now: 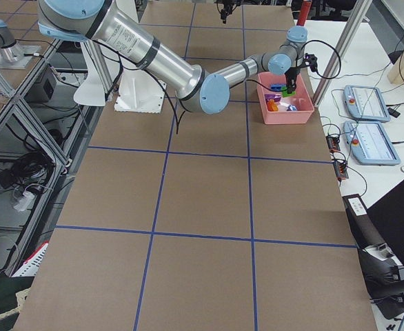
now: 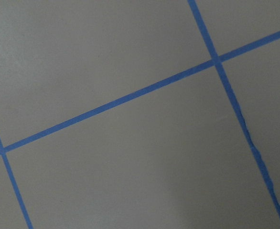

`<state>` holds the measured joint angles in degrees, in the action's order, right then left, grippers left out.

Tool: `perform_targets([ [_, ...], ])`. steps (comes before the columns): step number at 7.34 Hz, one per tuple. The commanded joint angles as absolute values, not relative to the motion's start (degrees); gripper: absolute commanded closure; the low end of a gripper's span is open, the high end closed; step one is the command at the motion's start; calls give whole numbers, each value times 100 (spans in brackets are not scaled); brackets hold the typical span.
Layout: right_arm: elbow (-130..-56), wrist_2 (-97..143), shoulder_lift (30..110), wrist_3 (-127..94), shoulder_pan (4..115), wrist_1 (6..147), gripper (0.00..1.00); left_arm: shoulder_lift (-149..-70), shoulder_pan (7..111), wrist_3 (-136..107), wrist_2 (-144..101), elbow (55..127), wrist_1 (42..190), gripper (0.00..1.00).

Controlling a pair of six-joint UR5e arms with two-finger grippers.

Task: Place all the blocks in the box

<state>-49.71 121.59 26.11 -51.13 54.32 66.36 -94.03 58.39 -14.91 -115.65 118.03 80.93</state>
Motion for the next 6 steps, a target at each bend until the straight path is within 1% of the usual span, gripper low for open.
perform_targets([
  [1,-4922,12085,2532,-5186,5423,6565,0,-9176,5871,-1406,-11558,11751,8358,0],
  [2,-4974,12094,2523,-5116,5475,6574,0,-9150,5888,-1406,-11558,11725,8358,0],
  [3,-5323,12416,2662,-5028,5745,6679,0,-9149,6254,-1389,-11601,11577,8358,0],
  [4,-5831,13011,3063,-4845,6148,7089,0,-9132,6475,-832,-11610,11471,8350,0],
  [6,-7201,13586,4361,-3165,6834,7959,0,-9079,7169,198,-11854,11093,8367,0],
])
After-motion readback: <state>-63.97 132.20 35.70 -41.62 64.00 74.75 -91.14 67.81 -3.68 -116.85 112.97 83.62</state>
